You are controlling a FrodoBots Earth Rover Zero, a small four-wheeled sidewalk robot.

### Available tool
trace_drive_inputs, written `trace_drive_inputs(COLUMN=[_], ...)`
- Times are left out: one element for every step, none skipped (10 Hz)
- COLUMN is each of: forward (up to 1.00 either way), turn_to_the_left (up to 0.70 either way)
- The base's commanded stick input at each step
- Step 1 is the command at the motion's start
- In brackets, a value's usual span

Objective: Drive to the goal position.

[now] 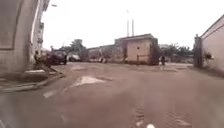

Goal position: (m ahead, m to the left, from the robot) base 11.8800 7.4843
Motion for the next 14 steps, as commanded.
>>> trace_drive_inputs(forward=[1.0,1.0,1.0,1.0,1.0,1.0,1.0,1.0,1.0,1.0,1.0,1.0,1.0,1.0], turn_to_the_left=[0.12,0.12,0.12,0.12,0.12,-0.28,-0.28,-0.28,-0.28,-0.28,0.12,0.12,0.12,0.12])
